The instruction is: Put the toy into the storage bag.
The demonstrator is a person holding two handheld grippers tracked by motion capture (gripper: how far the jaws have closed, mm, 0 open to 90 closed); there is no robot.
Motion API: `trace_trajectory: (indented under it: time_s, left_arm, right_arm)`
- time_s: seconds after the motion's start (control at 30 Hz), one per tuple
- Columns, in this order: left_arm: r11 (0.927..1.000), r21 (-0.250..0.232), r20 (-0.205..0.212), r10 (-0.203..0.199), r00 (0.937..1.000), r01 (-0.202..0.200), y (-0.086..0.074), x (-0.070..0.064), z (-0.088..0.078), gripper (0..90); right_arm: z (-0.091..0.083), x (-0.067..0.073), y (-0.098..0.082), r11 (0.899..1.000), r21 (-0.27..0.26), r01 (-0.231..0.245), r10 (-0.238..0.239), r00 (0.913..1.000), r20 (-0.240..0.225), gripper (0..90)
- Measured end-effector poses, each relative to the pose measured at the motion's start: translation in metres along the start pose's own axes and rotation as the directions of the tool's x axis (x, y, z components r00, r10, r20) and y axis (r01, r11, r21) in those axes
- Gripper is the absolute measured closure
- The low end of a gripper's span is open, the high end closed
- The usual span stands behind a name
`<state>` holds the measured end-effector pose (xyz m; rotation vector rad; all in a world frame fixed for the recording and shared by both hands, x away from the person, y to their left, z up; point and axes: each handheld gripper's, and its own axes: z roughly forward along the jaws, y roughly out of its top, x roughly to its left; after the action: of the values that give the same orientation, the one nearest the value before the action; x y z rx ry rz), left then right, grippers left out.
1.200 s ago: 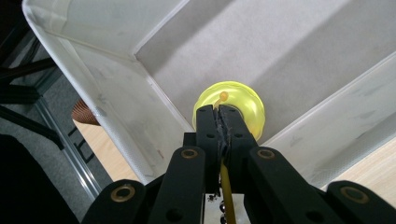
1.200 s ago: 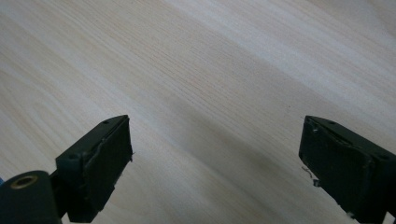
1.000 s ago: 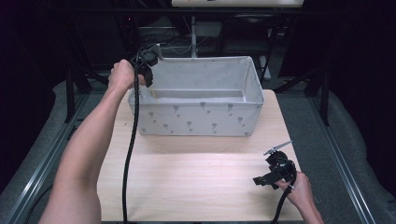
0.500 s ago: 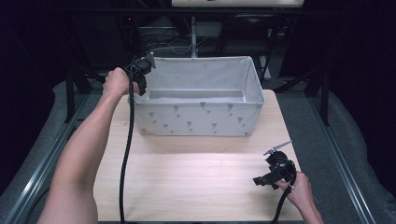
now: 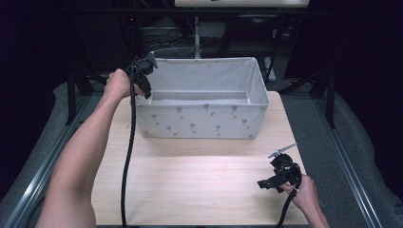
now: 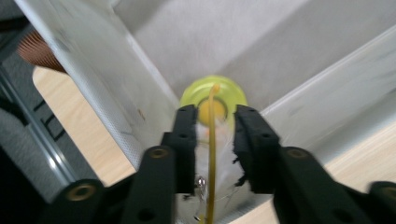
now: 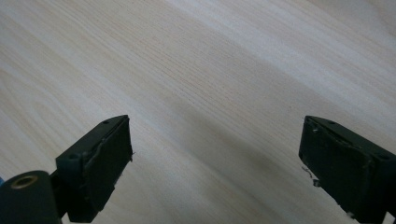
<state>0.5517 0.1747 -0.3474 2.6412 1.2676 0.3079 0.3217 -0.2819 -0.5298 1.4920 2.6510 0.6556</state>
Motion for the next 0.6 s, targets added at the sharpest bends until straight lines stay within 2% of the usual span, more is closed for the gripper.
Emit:
trace_trajectory:
  time_s: [0.03,0.1,0.13,0.27,0.3,0.33,0.37,0.4,0.47,0.57,0.6]
  left_arm:
    - [1.0000,-0.002,0.012,-0.005,0.9999,0.005,0.000,0.000,-0.004,60.5]
    - [1.0000,-0.007,0.009,-0.006,0.9999,0.006,0.000,0.000,-0.008,51.2]
    - [0.9997,-0.026,0.005,-0.004,1.0000,0.004,0.000,-0.001,-0.016,46.6]
    - [0.9988,-0.047,-0.004,0.011,0.9999,-0.011,-0.002,-0.005,-0.029,34.2]
    - [0.9984,-0.054,-0.003,0.018,0.9998,-0.018,-0.002,-0.005,-0.032,34.2]
    - [0.9979,-0.062,-0.007,0.020,0.9998,-0.021,-0.003,-0.006,-0.036,31.4]
    - [0.9976,-0.064,-0.011,0.024,0.9997,-0.024,-0.003,-0.007,-0.039,29.0]
    - [0.9973,-0.068,-0.017,0.028,0.9995,-0.029,-0.005,-0.009,-0.046,23.8]
    - [0.9971,-0.071,-0.020,0.025,0.9995,-0.027,-0.006,-0.010,-0.048,19.7]
    - [0.9955,-0.088,-0.017,0.034,0.9993,-0.035,-0.011,-0.014,-0.062,16.0]
    - [0.9955,-0.088,-0.017,0.034,0.9993,-0.035,-0.011,-0.014,-0.062,15.5]
  right_arm:
    - [0.000,0.000,0.000,1.000,0.001,-0.001,0.001,1.0000,-0.001,8.9]
    - [0.000,0.000,0.000,1.000,0.002,-0.002,0.002,1.0000,0.000,8.8]
    - [0.000,0.000,0.000,1.000,0.001,-0.002,0.002,1.0000,0.001,8.8]
    - [0.000,0.000,0.000,1.000,-0.009,-0.005,0.005,1.0000,0.001,8.8]
    - [0.000,0.001,-0.001,1.000,-0.016,-0.012,0.012,0.9999,0.002,8.8]
    - [0.001,0.001,-0.001,1.000,-0.020,-0.015,0.015,0.9999,-0.002,8.9]
    - [-0.001,0.000,0.000,1.000,0.000,0.001,-0.001,1.0000,-0.001,8.9]
    - [-0.001,0.000,0.000,1.000,-0.008,-0.003,0.003,1.0000,-0.009,8.8]
    - [-0.001,0.000,0.000,1.000,-0.010,-0.004,0.004,1.0000,-0.009,8.9]
    - [-0.001,-0.001,0.000,1.000,-0.008,0.000,0.000,1.0000,-0.003,8.9]
    - [-0.001,-0.001,0.000,1.000,-0.008,0.000,0.000,1.0000,-0.003,8.9]
